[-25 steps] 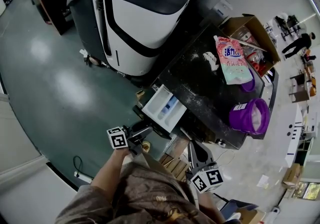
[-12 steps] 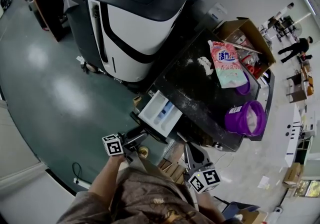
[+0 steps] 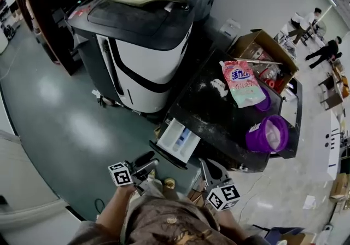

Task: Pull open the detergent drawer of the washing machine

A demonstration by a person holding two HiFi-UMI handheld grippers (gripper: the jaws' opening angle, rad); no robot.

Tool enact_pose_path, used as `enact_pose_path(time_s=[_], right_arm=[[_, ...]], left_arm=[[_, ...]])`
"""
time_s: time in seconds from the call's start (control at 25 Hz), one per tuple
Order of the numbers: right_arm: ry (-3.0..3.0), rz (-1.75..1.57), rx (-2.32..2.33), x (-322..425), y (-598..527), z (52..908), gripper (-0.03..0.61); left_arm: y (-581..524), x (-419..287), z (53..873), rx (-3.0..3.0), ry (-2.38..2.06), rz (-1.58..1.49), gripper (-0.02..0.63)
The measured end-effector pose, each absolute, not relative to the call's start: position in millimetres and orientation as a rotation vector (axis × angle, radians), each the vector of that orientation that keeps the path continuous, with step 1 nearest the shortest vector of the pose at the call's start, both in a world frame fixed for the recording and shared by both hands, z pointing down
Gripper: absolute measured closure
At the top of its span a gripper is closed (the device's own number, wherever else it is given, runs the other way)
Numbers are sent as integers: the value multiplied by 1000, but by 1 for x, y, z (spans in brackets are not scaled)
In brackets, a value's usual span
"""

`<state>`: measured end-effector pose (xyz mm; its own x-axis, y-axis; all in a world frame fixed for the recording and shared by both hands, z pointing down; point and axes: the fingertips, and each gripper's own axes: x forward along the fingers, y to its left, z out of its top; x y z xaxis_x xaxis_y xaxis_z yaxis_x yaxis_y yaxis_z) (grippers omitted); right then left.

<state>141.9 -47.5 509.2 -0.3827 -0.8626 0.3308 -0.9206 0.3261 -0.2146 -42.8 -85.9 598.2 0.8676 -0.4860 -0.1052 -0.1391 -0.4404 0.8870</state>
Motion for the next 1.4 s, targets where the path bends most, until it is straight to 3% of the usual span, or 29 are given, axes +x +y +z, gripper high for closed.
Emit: enact_pose_path(time_s=[0.32,0.92,1.4], right_arm=[[-2434,526,1774,156,-53,488,575],[-2372,399,1996,199,-67,454,575],[-2347,372,2011,210,-70,459,575]], left_arm=[[-120,-36,512,2168,-464,-346,264],[-137,41,416,2619,-416,-69,268],[-154,38,426,2791,-646,3,467]])
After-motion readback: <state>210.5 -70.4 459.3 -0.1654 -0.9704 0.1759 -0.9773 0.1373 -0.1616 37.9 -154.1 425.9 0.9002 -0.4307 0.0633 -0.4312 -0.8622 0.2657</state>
